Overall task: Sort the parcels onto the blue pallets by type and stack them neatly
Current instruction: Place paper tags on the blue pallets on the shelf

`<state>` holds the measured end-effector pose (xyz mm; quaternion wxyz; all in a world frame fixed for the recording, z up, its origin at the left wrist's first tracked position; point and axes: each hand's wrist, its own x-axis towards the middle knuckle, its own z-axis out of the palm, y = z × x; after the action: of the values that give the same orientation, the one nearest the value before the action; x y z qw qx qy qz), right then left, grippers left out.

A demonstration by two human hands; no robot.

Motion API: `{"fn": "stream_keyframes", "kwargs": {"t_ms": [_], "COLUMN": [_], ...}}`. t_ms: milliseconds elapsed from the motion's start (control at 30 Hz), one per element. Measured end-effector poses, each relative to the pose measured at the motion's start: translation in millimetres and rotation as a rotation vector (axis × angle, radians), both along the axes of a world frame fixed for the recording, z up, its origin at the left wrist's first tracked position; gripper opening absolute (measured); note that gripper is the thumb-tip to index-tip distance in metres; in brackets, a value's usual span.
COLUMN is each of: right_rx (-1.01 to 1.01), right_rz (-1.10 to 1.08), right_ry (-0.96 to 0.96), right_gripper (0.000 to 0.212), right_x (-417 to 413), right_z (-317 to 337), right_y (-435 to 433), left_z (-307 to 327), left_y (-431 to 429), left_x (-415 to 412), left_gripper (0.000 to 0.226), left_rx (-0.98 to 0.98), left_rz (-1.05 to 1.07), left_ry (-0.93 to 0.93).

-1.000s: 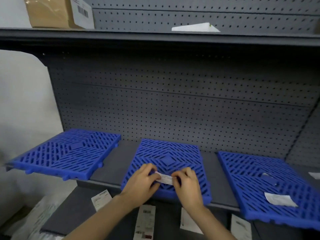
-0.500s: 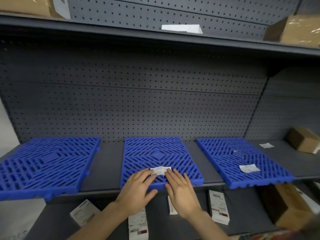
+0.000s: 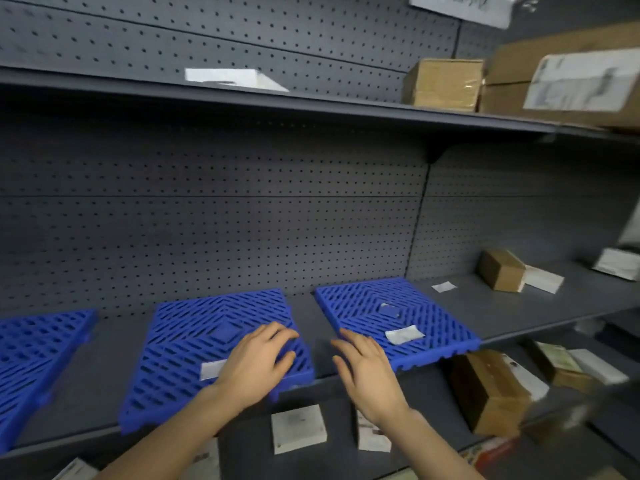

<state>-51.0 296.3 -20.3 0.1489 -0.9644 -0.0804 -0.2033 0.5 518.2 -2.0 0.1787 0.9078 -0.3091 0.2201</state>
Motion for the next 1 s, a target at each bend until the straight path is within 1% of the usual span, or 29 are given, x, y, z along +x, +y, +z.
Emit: {"fn": "stream_keyframes", "kwargs": {"t_ms": [133, 200, 267, 333, 400, 533, 667, 833, 1000], "right_rx": [0.002, 0.014, 0.01, 0.015, 0.036, 0.035, 0.047, 0.009, -0.025], "right_rz": [-0.088, -0.126, -0.163, -0.207, -0.245, -0.291, -0.298, -0.26, -0.198], "right_ry": [0.041, 0.068, 0.083, 0.098, 0.1, 0.139, 0.155, 0.216, 0.323], "right_gripper": [0.055, 0.049, 0.05, 0.042, 0.037, 0.036, 0.037, 0.04, 0.043], "right_x": [-5.6, -9.8, -16.1, -19.1, -19.3, -8.5, 19.6, 70.1, 130.5], "right_z": [12.8, 17.6, 22.2, 24.4, 25.5, 25.0, 22.2, 22.2, 21.9], "right_y": [-88.0, -133.7, -177.0, -218.2, -252.5, -305.1, -346.5, -393.7, -438.9], "left_z": [11.7, 15.7, 18.6, 21.4, 23.8, 19.8, 14.1, 3.0, 0.7], "left_y": [-95.9, -141.1, -183.7, -225.0, -262.5, -325.8, -380.6, -443.0, -490.8], "left_x": [5.7, 13.5, 19.4, 24.7, 29.6, 50.0, 83.6, 147.2, 215.3], "left_gripper": [0.03, 0.029, 0.029, 0.029, 0.028, 0.027, 0.025, 0.02, 0.025], "left_rx": [-0.031, -0.05, -0.082, -0.094, -0.098, -0.087, -0.052, -0.079, 0.026], "left_rz": [-0.074, -0.115, -0.144, -0.172, -0.202, -0.236, -0.214, -0.143, -0.012], "left_ry": [0.065, 0.096, 0.135, 0.159, 0.191, 0.219, 0.263, 0.328, 0.434]}}
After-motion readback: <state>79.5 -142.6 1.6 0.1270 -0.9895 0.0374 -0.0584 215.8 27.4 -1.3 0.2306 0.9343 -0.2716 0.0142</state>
